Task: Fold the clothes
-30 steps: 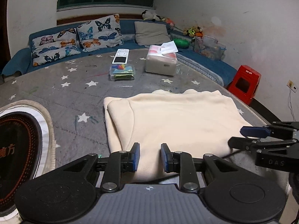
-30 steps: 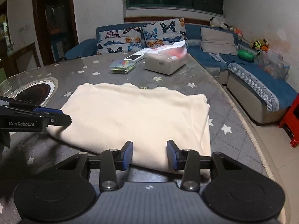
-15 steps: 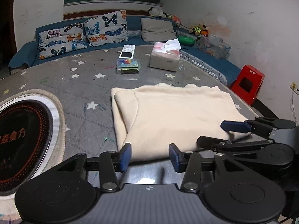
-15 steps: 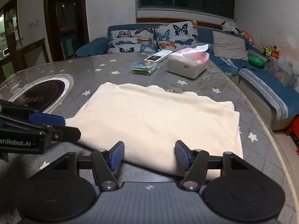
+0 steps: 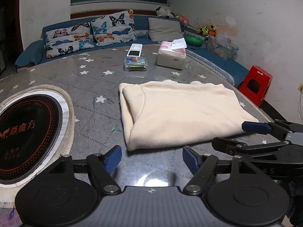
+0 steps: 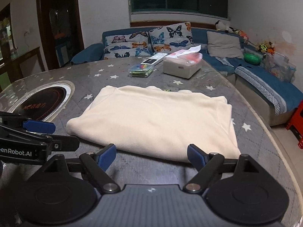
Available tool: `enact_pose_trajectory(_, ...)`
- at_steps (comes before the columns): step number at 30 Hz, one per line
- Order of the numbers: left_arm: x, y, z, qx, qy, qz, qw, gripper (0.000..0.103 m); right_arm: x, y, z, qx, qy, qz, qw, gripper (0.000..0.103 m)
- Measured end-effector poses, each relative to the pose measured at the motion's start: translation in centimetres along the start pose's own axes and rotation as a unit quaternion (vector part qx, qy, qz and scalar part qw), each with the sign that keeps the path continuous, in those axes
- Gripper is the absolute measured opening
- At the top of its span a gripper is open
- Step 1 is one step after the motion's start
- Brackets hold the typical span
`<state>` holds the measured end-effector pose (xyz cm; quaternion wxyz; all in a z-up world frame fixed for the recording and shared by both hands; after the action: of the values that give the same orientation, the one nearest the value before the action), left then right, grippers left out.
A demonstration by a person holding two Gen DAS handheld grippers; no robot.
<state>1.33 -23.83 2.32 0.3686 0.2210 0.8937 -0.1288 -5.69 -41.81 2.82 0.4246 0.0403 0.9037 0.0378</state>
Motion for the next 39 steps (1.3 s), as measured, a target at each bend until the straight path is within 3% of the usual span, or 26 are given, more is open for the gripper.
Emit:
enact_pose_trajectory(11,1.0,-0.7,-1.7,-0.002,-0.009,0.007,0.9999,0.084,1.6,0.0,-2.5,0.029,-0.02,0.019,0.999,0.103)
enact_pose_trajectory(22,2.5,-1.1,-3.3,-0.007,-0.016,0.02,0.9996,0.092,2.9,-0.2,-4.4,0.052,-0.032,0.028,0.998,0.103)
enact_pose_trajectory(39,4.2,-1.9,-4.5,0.0,-0.014,0.024,0.9996,0.093,4.1,0.2,-5.7,0.064,-0.043,0.038,0.996,0.103)
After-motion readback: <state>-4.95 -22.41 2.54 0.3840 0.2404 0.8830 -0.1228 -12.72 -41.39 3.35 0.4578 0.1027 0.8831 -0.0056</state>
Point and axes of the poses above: each gripper's, at about its wrist camera, not at the fingertips, and z roughly the way its jaws point, y to its left, x to its underside, the point moved 3 cm from there along z, roughly the way its jaws point, and after that the axes turned 4 degrees about z, right-handed, at the moved point
